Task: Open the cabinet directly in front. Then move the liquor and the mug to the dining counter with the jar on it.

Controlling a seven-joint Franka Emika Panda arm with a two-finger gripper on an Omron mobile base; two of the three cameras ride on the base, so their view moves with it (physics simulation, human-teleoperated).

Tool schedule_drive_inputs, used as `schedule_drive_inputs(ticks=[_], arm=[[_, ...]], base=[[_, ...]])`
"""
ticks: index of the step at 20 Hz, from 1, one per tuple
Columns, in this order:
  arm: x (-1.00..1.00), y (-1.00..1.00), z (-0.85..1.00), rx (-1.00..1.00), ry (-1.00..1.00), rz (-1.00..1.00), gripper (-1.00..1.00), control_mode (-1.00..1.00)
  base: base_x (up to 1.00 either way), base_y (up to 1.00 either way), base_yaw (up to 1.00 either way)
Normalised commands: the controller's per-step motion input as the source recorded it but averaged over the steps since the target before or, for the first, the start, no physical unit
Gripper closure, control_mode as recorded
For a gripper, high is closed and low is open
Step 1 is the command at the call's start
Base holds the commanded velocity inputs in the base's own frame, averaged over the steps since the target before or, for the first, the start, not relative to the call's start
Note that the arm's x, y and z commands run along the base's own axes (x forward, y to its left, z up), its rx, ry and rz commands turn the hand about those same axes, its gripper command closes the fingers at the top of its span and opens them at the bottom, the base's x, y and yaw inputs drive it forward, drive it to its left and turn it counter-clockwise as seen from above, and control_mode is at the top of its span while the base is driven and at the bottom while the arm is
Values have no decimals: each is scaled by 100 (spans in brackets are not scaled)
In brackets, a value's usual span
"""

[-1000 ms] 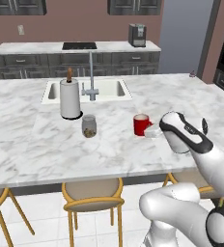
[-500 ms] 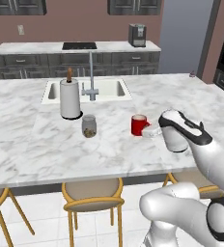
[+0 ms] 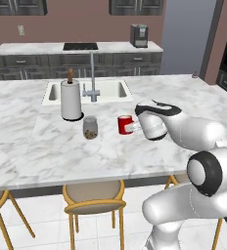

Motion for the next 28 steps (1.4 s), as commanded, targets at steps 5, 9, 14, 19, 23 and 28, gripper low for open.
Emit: schedule_drive_inputs(ticks=[5, 9, 14, 19, 23, 28], arm=[[46, 27, -28, -1, 3, 0, 100, -100], [5, 0, -28, 0, -7, 0, 100, -100], [-1, -11, -26, 0, -17, 0, 100, -100], [3, 0, 0, 0, 0, 0, 100, -100], [9, 0, -2, 0, 0, 0, 100, -100], [1, 0, 0, 0, 0, 0, -100, -100]], base=[[0, 0, 0], [0, 0, 0], [0, 0, 0], [0, 0, 0], [0, 0, 0], [0, 0, 0]])
